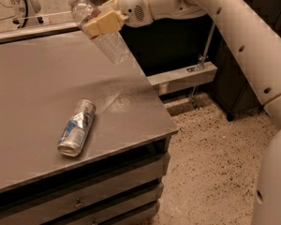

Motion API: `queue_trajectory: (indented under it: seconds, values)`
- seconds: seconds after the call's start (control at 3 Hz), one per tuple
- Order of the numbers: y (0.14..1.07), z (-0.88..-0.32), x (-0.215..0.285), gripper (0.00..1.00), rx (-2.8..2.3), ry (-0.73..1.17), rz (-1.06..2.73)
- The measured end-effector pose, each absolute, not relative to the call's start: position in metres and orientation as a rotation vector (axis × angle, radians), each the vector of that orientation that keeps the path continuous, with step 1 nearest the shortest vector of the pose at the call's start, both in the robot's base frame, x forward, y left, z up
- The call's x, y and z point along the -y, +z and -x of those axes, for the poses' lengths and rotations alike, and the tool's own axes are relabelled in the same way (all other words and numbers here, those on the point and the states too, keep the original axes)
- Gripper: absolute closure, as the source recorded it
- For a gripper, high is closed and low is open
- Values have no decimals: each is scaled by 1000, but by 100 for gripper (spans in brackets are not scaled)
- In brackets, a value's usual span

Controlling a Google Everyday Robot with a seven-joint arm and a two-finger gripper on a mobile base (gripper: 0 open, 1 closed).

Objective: Place water bottle upright

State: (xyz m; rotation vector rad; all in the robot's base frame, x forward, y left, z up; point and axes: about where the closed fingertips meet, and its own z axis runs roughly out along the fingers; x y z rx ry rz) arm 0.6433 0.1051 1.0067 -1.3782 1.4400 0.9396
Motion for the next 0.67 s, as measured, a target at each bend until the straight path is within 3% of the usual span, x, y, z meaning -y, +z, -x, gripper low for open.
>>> queue_trajectory:
  seconds: [0.67]
  values:
    - [1017, -625, -87, 100, -1187, 1132, 1140]
